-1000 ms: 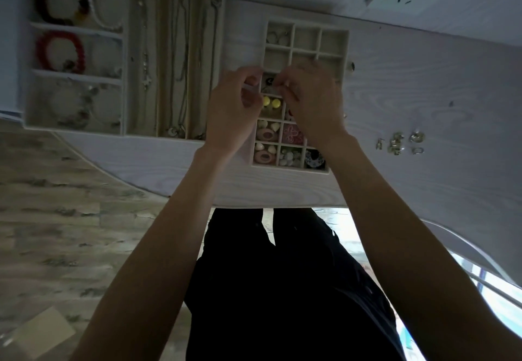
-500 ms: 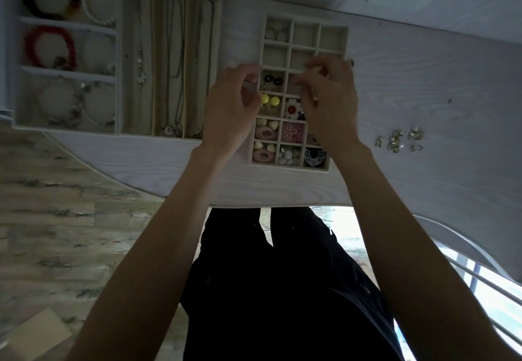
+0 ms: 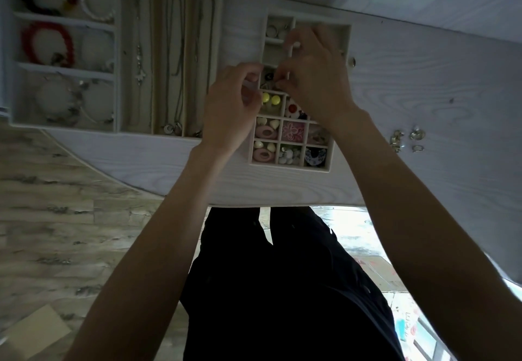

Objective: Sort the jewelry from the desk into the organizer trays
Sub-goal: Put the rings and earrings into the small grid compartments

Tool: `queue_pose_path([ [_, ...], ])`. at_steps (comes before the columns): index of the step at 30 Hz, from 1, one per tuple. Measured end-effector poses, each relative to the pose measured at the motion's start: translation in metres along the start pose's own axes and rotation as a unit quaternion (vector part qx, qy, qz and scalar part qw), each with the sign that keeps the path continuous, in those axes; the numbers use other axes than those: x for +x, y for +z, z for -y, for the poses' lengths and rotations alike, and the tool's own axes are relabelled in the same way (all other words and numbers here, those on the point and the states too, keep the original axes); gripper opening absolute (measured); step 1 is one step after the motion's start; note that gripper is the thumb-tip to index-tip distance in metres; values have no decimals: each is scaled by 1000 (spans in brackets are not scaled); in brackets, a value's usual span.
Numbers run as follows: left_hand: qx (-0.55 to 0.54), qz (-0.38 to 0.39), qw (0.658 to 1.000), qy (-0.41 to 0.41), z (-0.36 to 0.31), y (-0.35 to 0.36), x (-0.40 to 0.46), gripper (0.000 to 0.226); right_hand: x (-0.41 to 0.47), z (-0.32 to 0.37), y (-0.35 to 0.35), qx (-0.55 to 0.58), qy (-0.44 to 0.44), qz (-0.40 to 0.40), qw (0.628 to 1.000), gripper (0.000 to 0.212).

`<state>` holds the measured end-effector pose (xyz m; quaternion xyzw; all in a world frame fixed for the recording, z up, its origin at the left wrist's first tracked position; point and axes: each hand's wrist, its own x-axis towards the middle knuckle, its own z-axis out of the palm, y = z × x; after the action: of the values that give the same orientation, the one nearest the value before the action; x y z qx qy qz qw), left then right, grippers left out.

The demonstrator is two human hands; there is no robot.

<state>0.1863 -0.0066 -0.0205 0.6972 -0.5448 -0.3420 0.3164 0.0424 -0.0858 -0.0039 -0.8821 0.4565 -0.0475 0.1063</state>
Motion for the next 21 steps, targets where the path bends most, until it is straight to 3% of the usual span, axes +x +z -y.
queue_pose_path([
  [7, -4, 0, 1000, -3, -1, 0, -1, 31, -5, 3, 11, -30, -8, -8, 999, 17],
  [11, 13, -3, 1000, -3, -1, 0, 0, 29, -10, 5, 17, 80, 83, -47, 992, 12],
  [16, 72, -31, 997, 14, -5, 3, 3, 19, -18, 7, 23, 207, 196, -65, 956, 12],
  [21, 140, -13, 990, 23, -12, 4, 13, 20, -20, 8, 23, 258, 228, -73, 936, 13],
])
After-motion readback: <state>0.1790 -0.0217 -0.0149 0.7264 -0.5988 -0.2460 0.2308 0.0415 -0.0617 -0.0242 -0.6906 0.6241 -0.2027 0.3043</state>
